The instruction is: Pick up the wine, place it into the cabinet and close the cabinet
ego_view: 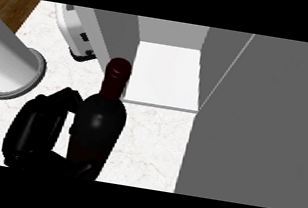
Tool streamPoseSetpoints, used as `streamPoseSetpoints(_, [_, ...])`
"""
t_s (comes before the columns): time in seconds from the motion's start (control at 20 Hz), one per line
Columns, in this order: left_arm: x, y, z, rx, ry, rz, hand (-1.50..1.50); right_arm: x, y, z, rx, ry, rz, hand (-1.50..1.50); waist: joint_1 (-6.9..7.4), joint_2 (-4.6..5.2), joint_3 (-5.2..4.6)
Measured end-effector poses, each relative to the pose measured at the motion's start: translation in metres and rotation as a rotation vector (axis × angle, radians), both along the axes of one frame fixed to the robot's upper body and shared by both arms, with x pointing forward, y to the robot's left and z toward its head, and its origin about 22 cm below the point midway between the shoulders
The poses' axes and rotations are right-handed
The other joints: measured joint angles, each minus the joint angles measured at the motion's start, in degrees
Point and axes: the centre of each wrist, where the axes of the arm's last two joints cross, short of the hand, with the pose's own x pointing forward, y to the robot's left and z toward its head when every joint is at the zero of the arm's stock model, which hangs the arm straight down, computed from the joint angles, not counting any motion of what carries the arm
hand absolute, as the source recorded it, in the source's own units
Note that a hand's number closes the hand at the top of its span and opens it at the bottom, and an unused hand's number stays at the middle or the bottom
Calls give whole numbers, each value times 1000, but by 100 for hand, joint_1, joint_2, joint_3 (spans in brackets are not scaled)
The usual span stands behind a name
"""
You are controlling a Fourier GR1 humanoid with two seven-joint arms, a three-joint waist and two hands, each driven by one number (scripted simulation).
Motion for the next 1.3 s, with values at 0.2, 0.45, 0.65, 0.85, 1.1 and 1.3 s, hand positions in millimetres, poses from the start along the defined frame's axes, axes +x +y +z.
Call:
streamPoseSetpoints(0.2, [5, -31, 21, -25, -8, -27, 150, -1, -5, -3, -9, -2, -14, -150, -27, 2, 1])
streamPoseSetpoints(0.45, [7, -66, 35, -38, 1, -45, 150, 1, -5, -2, -6, -6, -12, -150, -23, 5, -1])
streamPoseSetpoints(0.65, [20, -95, 48, -42, 9, -34, 150, 2, -6, -1, -5, -3, -8, -150, -47, 8, 0])
streamPoseSetpoints(0.85, [29, -108, 56, -29, 3, -12, 150, 4, -8, -1, -12, 9, -16, -150, -45, 8, -1])
streamPoseSetpoints(1.1, [41, -120, 60, -18, 6, 30, 150, 3, -8, -4, -19, 24, -5, -150, -63, 5, -1])
streamPoseSetpoints(1.3, [52, -131, 61, 3, -12, 57, 150, 4, -7, -4, -21, 23, 7, -150, -70, 6, -2])
